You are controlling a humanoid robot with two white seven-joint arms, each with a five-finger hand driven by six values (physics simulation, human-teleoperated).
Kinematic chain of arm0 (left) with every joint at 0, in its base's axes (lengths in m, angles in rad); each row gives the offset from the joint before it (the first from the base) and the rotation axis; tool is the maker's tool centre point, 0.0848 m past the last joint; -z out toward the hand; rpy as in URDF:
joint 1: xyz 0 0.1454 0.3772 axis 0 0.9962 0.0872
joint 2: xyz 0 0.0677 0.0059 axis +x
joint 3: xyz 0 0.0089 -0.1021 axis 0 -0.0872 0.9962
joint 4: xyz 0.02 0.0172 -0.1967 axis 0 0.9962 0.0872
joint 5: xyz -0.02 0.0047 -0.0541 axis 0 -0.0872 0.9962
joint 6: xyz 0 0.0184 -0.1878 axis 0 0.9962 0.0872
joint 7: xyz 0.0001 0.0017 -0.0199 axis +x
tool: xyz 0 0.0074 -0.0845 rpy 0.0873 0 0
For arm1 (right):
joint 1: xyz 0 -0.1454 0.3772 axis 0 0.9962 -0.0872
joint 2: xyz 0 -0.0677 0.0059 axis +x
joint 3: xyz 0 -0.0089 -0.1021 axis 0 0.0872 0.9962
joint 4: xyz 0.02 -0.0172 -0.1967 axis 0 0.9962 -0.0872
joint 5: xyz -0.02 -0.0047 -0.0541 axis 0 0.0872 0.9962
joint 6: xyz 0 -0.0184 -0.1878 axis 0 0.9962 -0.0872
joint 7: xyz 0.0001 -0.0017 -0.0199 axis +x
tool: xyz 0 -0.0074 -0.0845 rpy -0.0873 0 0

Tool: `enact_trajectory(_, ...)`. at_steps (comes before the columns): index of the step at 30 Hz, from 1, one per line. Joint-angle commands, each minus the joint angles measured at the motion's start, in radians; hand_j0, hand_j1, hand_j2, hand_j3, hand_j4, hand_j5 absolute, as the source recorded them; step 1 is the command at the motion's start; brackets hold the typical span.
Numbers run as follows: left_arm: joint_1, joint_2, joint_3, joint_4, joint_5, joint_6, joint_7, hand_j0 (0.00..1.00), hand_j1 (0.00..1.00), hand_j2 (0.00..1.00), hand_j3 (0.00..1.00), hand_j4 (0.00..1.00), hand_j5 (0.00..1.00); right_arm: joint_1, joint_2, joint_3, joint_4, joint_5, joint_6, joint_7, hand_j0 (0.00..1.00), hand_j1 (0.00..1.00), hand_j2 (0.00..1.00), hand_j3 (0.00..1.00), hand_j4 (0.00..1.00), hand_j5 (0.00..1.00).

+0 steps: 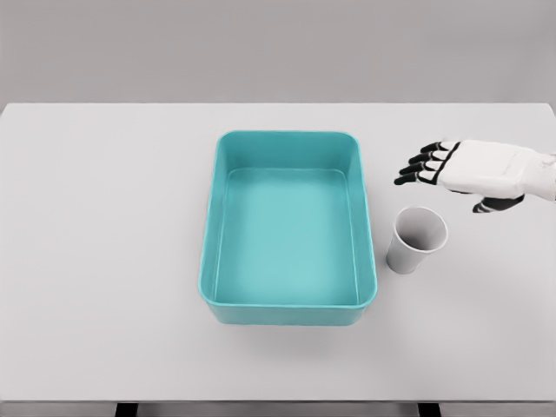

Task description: Put the paper cup into the basket with your right arm

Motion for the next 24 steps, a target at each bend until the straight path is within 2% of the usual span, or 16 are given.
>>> enact_trajectory(1,0.000,0.000,0.000,0.000,-0.001,0.000,0.000,1.00,1.00,1.00,1.00,1.00,1.00,0.000,0.003,0.021,-0.001,-0.001,-0.010,0.000,1.00,1.00,1.00,1.00,1.00,1.00)
enact_trajectory(5,0.000,0.000,0.000,0.000,-0.001,0.000,0.000,1.00,1.00,1.00,1.00,1.00,1.00,0.008,0.003,-0.043,0.000,0.001,-0.036,0.000,1.00,1.00,1.00,1.00,1.00,1.00)
enact_trajectory(10,0.000,0.000,0.000,0.000,-0.001,0.000,0.000,1.00,1.00,1.00,1.00,1.00,1.00,0.008,0.026,-0.028,-0.001,-0.007,-0.047,0.000,1.00,1.00,1.00,1.00,1.00,1.00)
enact_trajectory(15,0.000,0.000,0.000,0.000,-0.001,0.000,0.000,1.00,1.00,1.00,1.00,1.00,1.00,0.011,0.024,0.003,-0.001,-0.007,-0.088,0.000,1.00,1.00,1.00,1.00,1.00,1.00)
enact_trajectory(24,0.000,0.000,0.000,0.000,-0.001,0.000,0.000,1.00,1.00,1.00,1.00,1.00,1.00,0.020,0.013,0.032,-0.001,-0.005,-0.104,0.000,1.00,1.00,1.00,1.00,1.00,1.00)
